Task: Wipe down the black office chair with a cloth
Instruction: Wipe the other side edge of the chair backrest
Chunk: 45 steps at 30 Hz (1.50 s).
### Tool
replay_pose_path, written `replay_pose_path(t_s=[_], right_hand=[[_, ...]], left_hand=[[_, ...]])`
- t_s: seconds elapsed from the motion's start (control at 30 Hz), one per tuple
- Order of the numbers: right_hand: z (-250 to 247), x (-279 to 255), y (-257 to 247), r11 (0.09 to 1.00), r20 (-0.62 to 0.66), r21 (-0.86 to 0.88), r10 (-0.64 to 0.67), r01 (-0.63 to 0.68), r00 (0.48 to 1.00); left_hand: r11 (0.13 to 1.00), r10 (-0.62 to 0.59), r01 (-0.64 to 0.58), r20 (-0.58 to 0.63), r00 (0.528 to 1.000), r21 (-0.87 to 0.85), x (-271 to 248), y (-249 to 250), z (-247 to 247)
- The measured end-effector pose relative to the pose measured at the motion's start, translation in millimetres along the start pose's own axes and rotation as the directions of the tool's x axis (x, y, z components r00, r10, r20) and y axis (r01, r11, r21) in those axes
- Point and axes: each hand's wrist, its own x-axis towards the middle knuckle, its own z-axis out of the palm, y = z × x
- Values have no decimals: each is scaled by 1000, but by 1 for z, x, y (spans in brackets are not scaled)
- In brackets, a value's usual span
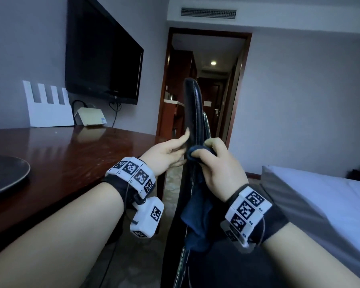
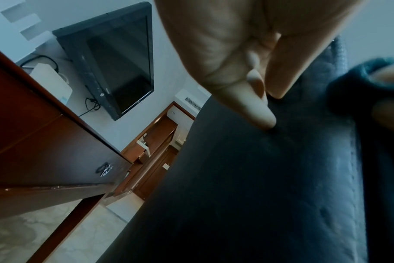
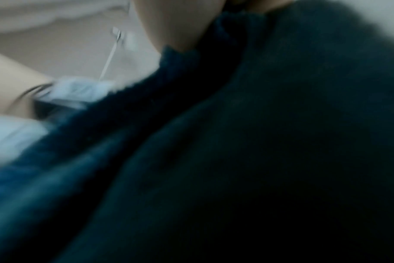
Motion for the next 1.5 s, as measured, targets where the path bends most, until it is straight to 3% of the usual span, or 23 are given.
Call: replay_pose_path(t_s=[0.1, 0.2, 0.27, 0.37, 0.47, 0.53, 0.7, 0.9, 1.1, 1.3, 1.5], right_hand=[[-8, -13, 0, 1000, 52, 23, 10, -11, 999], [-30, 17, -1, 999, -78, 50, 22, -18, 997], [-42, 50, -4, 999, -158, 41, 20, -13, 987], [-46, 82, -4, 998, -131, -58, 12, -20, 991], [-42, 68, 3, 993, -105, -118, -39, 27, 994], [-37, 39, 9, 993, -77, -96, -71, 63, 994], [-26, -13, 12, 998, 4, 50, -35, 35, 999], [-42, 45, 0, 998, -173, 60, -2, 13, 985], [-28, 16, 3, 998, -139, 56, 3, 5, 990], [-20, -18, 0, 992, -35, 120, 30, -26, 999], [-29, 14, 3, 986, -209, 160, 78, -45, 975]], left_hand=[[997, 27, -27, 10, 1000, 71, -1, 2, 1], [975, 75, -57, -74, 994, 215, 0, 12, -3], [921, 120, -59, -138, 983, 385, 2, 18, -3], [821, 104, 4, -156, 982, 571, 7, 19, 7], [943, 5, 42, -139, 990, 331, 9, 8, 25], [975, -32, 70, -178, 983, 211, 9, 6, 33], [951, -4, 55, -167, 986, 305, 7, 4, 32], [952, -1, 54, -171, 985, 300, 6, 7, 30], [972, -56, 96, -185, 981, 216, 6, 7, 33], [960, -15, 64, -179, 984, 271, 4, 5, 35], [993, -41, 60, -181, 983, 100, 4, -6, 41]])
